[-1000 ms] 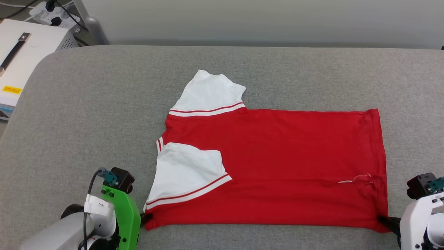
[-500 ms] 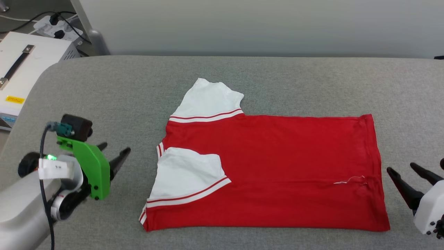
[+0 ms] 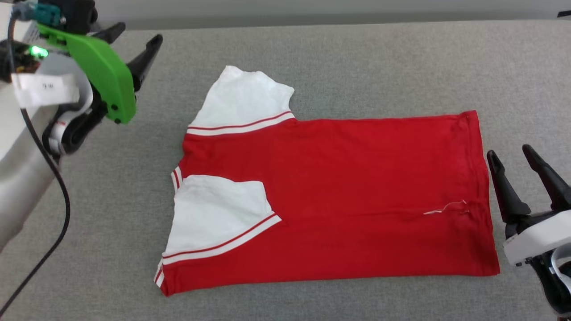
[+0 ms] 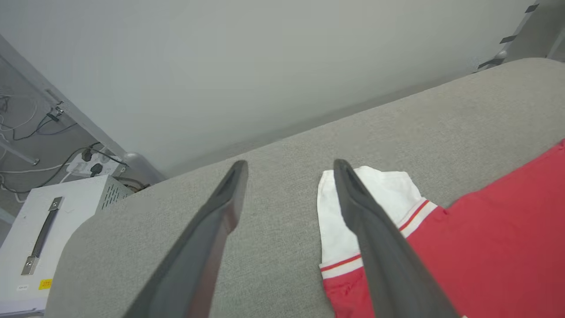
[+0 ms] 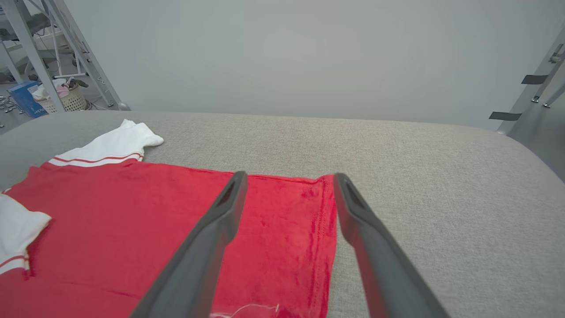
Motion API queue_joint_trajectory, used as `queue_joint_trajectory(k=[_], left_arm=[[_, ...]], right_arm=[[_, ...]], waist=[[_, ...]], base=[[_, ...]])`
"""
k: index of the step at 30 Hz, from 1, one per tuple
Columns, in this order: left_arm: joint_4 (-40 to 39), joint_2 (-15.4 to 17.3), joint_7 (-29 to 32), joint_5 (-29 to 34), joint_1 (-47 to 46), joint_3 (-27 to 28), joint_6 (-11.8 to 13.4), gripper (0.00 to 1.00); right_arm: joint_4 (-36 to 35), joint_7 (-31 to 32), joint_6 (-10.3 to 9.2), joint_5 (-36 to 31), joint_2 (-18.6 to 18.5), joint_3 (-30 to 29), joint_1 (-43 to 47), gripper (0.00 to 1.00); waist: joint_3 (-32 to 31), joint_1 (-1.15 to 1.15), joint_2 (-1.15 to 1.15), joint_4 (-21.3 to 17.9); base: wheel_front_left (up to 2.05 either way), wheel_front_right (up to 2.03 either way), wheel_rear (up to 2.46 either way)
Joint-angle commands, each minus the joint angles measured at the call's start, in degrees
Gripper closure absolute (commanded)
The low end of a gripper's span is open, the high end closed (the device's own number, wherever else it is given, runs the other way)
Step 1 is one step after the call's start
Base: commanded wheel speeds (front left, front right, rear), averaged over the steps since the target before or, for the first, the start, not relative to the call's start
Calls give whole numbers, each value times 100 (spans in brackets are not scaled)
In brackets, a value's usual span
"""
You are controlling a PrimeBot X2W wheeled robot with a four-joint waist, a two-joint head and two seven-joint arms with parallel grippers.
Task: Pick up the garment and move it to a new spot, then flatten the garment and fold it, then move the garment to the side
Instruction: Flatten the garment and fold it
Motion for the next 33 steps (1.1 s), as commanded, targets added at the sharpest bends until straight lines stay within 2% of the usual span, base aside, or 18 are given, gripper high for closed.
queue_joint_trajectory(k=[1,7,8,13,19,28,29,33], left_arm=[[148,-110,92,97,-299,-12,-119,0],[899,-564,916,47,-1254,-142,-488,0],[1158,-685,1363,-46,-1507,-225,-561,0],[1722,-888,2521,-229,-1971,-518,-663,0],[2277,-1039,3523,-589,-2129,-699,-697,0],[2357,-1009,3775,-582,-1788,-1141,-705,0],[2325,-988,3767,-604,-1759,-1172,-705,100],[2190,-949,3432,-574,-1732,-1240,-705,100]], right_arm=[[-59,-56,-4,-70,55,27,-148,0],[-117,-94,-4,-174,170,216,-440,0],[-118,-103,-4,-207,172,300,-547,0],[-107,-183,-4,-241,164,474,-803,0],[29,-330,-4,-252,219,682,-1037,0],[285,-481,-4,-182,240,717,-1063,0],[301,-487,-4,-173,231,708,-1076,0],[276,-533,-4,-190,149,630,-1178,0]], waist=[[489,0,0,-317],[975,0,0,-544],[1127,0,0,-617],[1503,0,0,-804],[1906,0,0,-1030],[1953,0,0,-1033],[1937,0,0,-1020],[1813,0,0,-925]], base=[[0,0,0],[0,0,0],[0,0,0],[0,0,0],[0,0,0],[0,0,0],[0,0,0],[0,0,0]])
